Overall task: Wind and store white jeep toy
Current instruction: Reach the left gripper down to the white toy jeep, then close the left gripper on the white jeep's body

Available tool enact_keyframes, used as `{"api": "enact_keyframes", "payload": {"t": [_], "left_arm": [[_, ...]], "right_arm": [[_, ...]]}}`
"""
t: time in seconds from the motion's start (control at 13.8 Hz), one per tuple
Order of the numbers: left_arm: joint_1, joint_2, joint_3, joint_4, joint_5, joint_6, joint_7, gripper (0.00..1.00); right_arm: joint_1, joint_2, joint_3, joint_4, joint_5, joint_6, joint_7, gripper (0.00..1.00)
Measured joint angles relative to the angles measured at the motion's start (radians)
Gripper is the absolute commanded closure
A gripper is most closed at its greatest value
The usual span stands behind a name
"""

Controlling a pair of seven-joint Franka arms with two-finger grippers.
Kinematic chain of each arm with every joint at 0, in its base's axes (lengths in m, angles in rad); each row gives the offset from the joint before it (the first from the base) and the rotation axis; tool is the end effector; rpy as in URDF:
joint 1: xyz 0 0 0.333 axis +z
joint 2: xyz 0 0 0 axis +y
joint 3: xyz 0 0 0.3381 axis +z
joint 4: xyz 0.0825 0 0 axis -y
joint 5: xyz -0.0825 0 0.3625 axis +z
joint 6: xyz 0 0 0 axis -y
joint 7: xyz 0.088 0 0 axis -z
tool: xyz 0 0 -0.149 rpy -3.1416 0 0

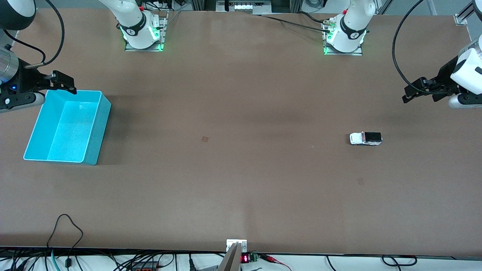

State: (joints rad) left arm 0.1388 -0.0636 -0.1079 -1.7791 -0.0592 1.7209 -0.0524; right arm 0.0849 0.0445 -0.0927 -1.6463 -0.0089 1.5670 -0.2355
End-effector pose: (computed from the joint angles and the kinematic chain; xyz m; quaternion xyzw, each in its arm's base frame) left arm 0.5204 0.0067 0.5565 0.9986 0.0461 0.0023 0.0259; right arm 0.5361 -0.0046 0.5470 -0.9916 -0.1136 0.0621 0.0010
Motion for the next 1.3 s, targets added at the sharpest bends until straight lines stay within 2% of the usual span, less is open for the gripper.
{"api": "enact_keyframes", "payload": {"t": [0.58, 0.8, 1.01, 1.3], "left_arm": [[0.000, 0.029, -0.001, -0.043, 0.000, 0.005, 0.000, 0.00], [-0.002, 0.127, -0.002, -0.060, 0.023, 0.049, 0.005, 0.00], [-0.016, 0.252, -0.004, -0.094, 0.084, 0.156, 0.051, 0.00], [-0.015, 0.390, -0.004, -0.111, 0.095, 0.253, 0.250, 0.00]], "right_arm": [[-0.001, 0.003, -0.001, 0.007, 0.000, 0.009, 0.000, 0.00], [-0.001, 0.003, -0.002, 0.008, 0.000, 0.009, 0.000, 0.00], [-0.001, 0.003, -0.002, 0.009, 0.000, 0.009, 0.000, 0.00], [-0.002, 0.003, -0.003, 0.009, 0.000, 0.010, 0.000, 0.00]]}}
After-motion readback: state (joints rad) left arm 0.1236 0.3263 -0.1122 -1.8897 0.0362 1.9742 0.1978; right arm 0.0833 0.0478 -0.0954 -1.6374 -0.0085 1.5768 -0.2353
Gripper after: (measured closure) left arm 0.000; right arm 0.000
